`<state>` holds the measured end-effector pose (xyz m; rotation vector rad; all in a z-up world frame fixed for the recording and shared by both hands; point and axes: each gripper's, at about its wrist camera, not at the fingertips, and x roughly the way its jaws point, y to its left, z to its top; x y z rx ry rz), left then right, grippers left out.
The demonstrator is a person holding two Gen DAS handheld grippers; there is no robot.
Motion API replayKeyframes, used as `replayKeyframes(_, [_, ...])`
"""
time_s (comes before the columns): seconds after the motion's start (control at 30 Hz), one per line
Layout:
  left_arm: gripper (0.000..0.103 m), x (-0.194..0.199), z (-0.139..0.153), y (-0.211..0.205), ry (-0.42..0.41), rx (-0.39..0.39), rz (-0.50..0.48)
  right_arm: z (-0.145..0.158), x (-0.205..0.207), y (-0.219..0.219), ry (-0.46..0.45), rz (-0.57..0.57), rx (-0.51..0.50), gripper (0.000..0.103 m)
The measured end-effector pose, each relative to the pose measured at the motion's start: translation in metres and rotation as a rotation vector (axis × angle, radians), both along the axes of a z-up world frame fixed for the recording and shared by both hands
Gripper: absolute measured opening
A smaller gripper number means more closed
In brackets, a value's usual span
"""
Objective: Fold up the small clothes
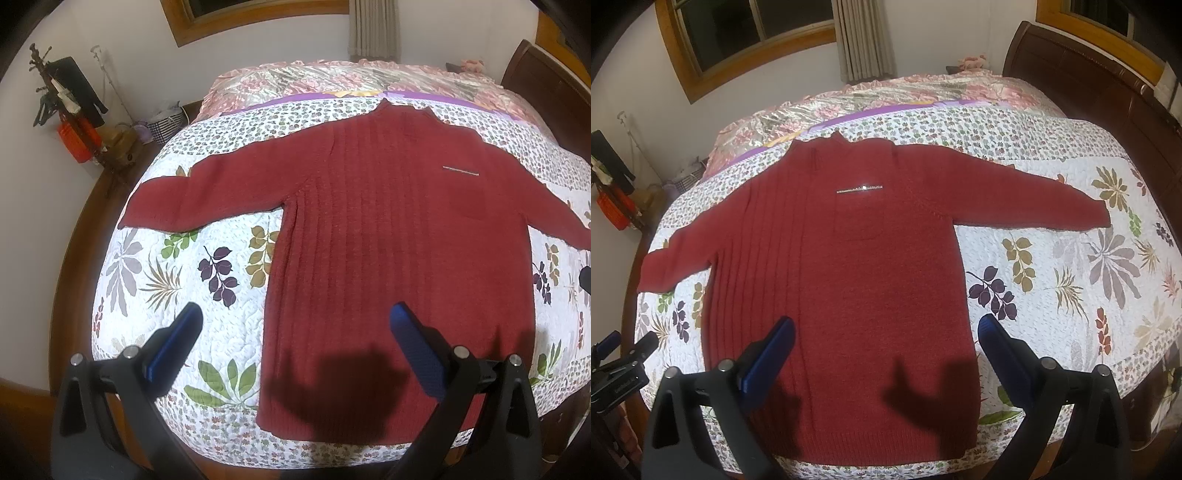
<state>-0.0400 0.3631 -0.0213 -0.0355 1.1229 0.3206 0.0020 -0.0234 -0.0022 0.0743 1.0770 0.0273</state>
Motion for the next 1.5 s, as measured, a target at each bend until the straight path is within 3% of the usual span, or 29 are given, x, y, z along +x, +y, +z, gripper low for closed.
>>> replayKeyframes(0.63, [0.100,0.008,0.002,-0.009,-0.002,0.019,-0.003,-0.003,0.006,-0.003,0.008,-0.003,0.008,0.099])
replayKeyframes(0.8, [0.100,0.017,-0.002,-0.015,0.003,0.014,0.003,-0.010,0.013,-0.018,0.021,-0.017,0.058,0.099])
replayKeyframes(0.93, [0.100,0.036,-0.008,-0.030,0.014,-0.010,-0.006,-0.021,0.025,-0.055,0.026,-0.034,0.071,0.099])
replayKeyframes(1.1, [0.100,0.077,-0.007,-0.067,-0.034,-0.007,-0.031,-0.034,0.054,-0.132,0.029,-0.093,0.108,0.099])
replayKeyframes(1.3, [0.100,0.141,-0.012,-0.132,-0.090,-0.011,-0.071,-0.056,0.113,-0.243,0.009,-0.180,0.077,0.099])
replayKeyframes(1.5, [0.100,0.201,-0.032,-0.195,-0.080,-0.026,-0.119,-0.087,0.175,-0.339,0.039,-0.212,0.073,0.099])
